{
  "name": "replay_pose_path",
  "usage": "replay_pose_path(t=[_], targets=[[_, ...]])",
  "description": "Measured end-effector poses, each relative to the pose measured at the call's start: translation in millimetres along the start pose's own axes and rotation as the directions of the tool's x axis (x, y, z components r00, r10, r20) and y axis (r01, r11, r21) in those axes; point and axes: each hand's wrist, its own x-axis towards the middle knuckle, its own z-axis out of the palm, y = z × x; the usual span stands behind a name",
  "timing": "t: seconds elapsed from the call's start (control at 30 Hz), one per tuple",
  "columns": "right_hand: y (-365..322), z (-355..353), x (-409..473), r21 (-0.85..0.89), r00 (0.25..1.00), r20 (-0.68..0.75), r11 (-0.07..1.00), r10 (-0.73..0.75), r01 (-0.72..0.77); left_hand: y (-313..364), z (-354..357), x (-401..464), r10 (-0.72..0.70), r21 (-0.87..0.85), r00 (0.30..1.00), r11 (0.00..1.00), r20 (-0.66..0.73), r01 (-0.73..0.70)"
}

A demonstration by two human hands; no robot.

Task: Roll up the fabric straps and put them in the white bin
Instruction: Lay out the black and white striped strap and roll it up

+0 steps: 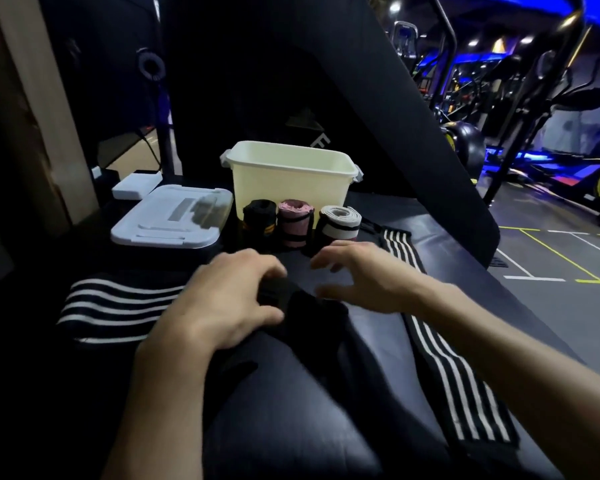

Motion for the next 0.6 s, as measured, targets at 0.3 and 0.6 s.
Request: replay_pose_path(t=[0.3, 0.6], targets=[[-39, 39, 16, 0.010, 0.983, 0.174, 0.998, -0.062, 0.061, -55, 1, -14, -0.215, 0.080, 0.976, 0.974, 0.017, 0.213], [-38, 46, -3, 0.207, 0.994, 0.099, 0.978, -0.040, 0.019, -62, -3, -15, -0.169, -0.472, 0.934, 0.882, -0.314, 0.001]])
